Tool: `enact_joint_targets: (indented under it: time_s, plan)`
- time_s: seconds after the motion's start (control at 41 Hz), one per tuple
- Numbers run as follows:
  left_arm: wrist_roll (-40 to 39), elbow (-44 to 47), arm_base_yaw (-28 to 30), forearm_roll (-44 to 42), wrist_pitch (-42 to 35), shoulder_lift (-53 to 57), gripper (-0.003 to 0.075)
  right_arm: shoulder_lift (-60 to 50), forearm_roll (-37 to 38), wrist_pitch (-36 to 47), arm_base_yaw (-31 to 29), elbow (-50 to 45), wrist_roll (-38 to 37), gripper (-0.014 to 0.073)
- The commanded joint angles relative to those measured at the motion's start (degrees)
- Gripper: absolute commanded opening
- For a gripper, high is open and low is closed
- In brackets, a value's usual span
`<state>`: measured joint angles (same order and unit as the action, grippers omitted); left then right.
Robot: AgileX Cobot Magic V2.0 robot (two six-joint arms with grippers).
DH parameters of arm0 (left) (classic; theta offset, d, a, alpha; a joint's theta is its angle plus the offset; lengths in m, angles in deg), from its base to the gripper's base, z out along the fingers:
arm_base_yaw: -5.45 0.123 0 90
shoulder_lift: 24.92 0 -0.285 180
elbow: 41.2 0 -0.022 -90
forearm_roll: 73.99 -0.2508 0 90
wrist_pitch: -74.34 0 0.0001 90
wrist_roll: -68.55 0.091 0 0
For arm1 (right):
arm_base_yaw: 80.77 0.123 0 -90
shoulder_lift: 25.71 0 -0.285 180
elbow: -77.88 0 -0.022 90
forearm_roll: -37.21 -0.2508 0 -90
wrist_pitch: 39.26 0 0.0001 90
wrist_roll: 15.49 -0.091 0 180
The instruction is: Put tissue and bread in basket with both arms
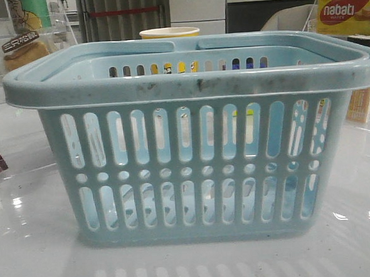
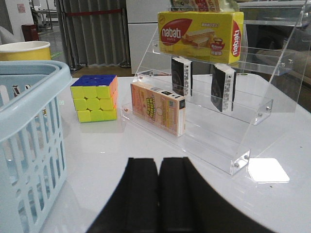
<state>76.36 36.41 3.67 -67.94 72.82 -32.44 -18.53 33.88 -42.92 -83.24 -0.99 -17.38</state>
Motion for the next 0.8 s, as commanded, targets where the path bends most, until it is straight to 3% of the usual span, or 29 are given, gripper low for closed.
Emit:
enact_joint_targets:
  time_s: [0.0, 0.78]
  plan:
    - [0.04, 0.31, -0.41, 0.1, -4.82, 0.95, 0.0093, -1.1, 0.05, 5.31, -0.16, 0.34, 0.59, 0.0048]
    - [0.04, 0.31, -0.41, 0.1, -4.82, 0.95, 0.0093, -1.1, 0.05, 7.53, -0.16, 0.34, 0.59, 0.0048]
